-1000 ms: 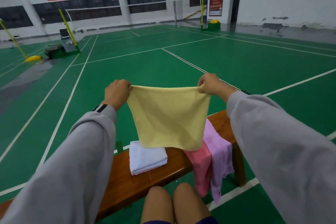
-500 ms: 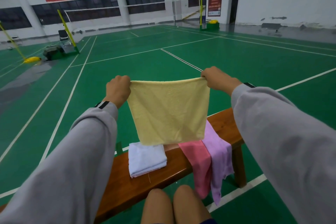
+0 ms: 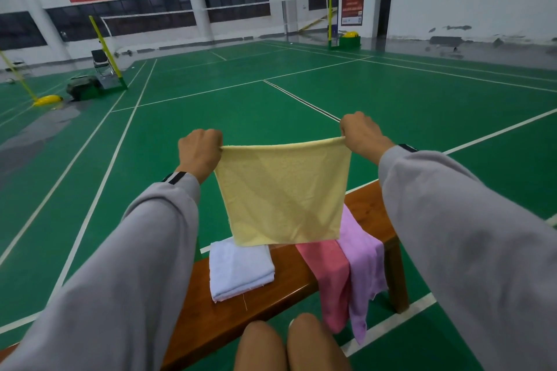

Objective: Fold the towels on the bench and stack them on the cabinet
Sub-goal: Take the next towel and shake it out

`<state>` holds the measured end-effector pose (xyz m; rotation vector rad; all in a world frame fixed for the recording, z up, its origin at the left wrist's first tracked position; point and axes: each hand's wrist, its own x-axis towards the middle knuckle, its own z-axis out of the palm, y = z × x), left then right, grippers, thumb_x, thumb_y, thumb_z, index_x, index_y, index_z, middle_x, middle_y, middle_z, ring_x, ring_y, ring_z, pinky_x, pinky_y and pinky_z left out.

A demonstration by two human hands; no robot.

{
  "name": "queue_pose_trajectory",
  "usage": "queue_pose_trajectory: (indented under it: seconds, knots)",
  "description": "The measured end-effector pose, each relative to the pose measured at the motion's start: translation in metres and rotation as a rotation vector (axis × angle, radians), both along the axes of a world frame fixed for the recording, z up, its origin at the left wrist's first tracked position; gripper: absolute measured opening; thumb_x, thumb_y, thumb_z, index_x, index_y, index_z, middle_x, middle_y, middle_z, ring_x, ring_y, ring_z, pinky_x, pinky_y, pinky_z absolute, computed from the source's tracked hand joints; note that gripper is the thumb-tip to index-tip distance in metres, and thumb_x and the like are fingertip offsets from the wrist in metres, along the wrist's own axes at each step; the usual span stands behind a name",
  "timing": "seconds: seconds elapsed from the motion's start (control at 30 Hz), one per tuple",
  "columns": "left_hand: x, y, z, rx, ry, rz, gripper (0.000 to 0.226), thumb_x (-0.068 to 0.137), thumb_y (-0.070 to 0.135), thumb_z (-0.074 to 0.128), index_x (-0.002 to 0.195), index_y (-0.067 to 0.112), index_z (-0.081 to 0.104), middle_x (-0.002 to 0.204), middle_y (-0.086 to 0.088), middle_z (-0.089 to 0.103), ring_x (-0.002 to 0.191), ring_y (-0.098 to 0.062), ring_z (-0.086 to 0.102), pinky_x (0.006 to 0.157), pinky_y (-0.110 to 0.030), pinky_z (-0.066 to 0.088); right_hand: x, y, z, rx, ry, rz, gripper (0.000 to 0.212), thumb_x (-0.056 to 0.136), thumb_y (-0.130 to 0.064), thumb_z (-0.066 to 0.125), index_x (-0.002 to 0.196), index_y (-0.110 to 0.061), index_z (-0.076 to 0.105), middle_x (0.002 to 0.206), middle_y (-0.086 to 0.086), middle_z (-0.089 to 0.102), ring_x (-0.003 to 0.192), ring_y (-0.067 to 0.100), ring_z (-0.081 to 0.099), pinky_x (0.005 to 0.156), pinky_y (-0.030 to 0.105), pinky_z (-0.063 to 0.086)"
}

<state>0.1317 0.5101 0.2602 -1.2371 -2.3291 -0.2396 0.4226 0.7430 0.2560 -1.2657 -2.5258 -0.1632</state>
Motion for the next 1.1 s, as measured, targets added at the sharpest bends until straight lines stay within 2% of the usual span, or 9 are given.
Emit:
queue_pose_trajectory:
  seconds: [0.17, 0.23, 0.37, 0.43, 0.5, 0.63, 0.73, 0.9, 1.1]
  knots:
    - [-0.008, 0.015, -0.011, 0.089, -0.125, 0.044, 0.012, 0.09, 0.01, 0.055, 0.09, 0.019, 0.062, 0.085, -0.007, 0.065, 0.076, -0.031, 0.061, 0.069, -0.038, 0.045, -0.007, 0.018, -0.014, -0.161, 0.193, -0.109, 0.013, 0.092, -0.003, 0.059, 0.09, -0.008, 0.071, 0.087, 0.01, 0.066, 0.076, 0.03, 0.064, 0.074, 0.043, 0.06]
    - [-0.012, 0.023, -0.022, 0.249, -0.456, 0.033, 0.008, 0.092, 0.013, 0.054, 0.093, 0.019, 0.06, 0.09, -0.005, 0.068, 0.07, -0.03, 0.069, 0.071, -0.039, 0.055, -0.008, 0.026, -0.02, -0.271, 0.341, -0.191, 0.017, 0.091, -0.009, 0.058, 0.089, -0.014, 0.074, 0.087, 0.008, 0.068, 0.073, 0.029, 0.064, 0.068, 0.038, 0.059]
    - [-0.007, 0.043, -0.037, 0.616, -1.236, -0.071, 0.008, 0.104, 0.014, 0.051, 0.11, 0.01, 0.048, 0.115, -0.017, 0.056, 0.061, -0.038, 0.074, 0.042, -0.033, 0.055, -0.019, 0.029, -0.027, -0.75, 0.919, -0.284, 0.023, 0.101, -0.012, 0.036, 0.104, -0.01, 0.059, 0.077, 0.017, 0.07, 0.053, 0.028, 0.065, 0.044, 0.028, 0.051]
    - [-0.004, 0.056, -0.041, 0.717, -1.408, -0.119, 0.007, 0.107, 0.013, 0.049, 0.112, 0.013, 0.044, 0.112, -0.017, 0.054, 0.065, -0.036, 0.074, 0.046, -0.035, 0.06, -0.025, 0.027, -0.027, -0.974, 1.132, -0.246, 0.025, 0.106, -0.017, 0.026, 0.118, -0.009, 0.046, 0.084, 0.025, 0.072, 0.063, 0.035, 0.074, 0.045, 0.032, 0.056]
    - [-0.004, 0.068, -0.044, 0.755, -1.433, -0.15, 0.005, 0.107, 0.013, 0.048, 0.11, 0.015, 0.044, 0.101, -0.012, 0.061, 0.068, -0.025, 0.072, 0.053, -0.034, 0.06, -0.03, 0.032, -0.03, -1.016, 1.162, -0.192, 0.025, 0.104, -0.016, 0.028, 0.121, -0.007, 0.044, 0.096, 0.028, 0.071, 0.082, 0.04, 0.075, 0.064, 0.042, 0.063]
    - [-0.013, 0.084, -0.045, 0.822, -1.368, -0.199, 0.013, 0.102, 0.01, 0.057, 0.094, 0.02, 0.052, 0.104, -0.011, 0.062, 0.087, -0.024, 0.067, 0.064, -0.03, 0.051, -0.035, 0.052, -0.033, -0.995, 1.262, -0.136, 0.019, 0.1, -0.01, 0.043, 0.114, -0.018, 0.051, 0.111, 0.009, 0.067, 0.095, 0.021, 0.063, 0.094, 0.052, 0.053]
    - [-0.022, 0.084, -0.044, 0.805, -1.285, -0.259, 0.011, 0.097, 0.011, 0.065, 0.092, 0.019, 0.058, 0.102, -0.012, 0.062, 0.093, -0.025, 0.06, 0.079, -0.037, 0.051, -0.03, 0.058, -0.027, -0.995, 1.359, -0.114, 0.015, 0.099, -0.012, 0.047, 0.108, -0.02, 0.055, 0.115, 0.005, 0.065, 0.109, 0.023, 0.061, 0.087, 0.046, 0.051]
    - [-0.008, 0.068, -0.051, 0.774, -1.202, -0.289, 0.007, 0.095, 0.01, 0.068, 0.095, 0.013, 0.061, 0.083, -0.001, 0.057, 0.075, -0.013, 0.048, 0.066, -0.025, 0.041, -0.009, 0.054, -0.035, -0.995, 1.351, -0.144, 0.014, 0.097, -0.012, 0.053, 0.105, -0.021, 0.059, 0.113, 0.005, 0.07, 0.11, 0.024, 0.064, 0.085, 0.044, 0.055]
    - [0.031, 0.021, -0.1, 0.644, -1.258, -0.258, 0.014, 0.093, 0.012, 0.071, 0.085, 0.019, 0.063, 0.085, -0.003, 0.06, 0.08, -0.018, 0.051, 0.067, -0.029, 0.043, 0.038, 0.01, -0.071, -0.973, 1.374, -0.285, 0.02, 0.094, -0.01, 0.051, 0.106, -0.021, 0.063, 0.096, 0.003, 0.061, 0.084, 0.016, 0.052, 0.076, 0.039, 0.051]
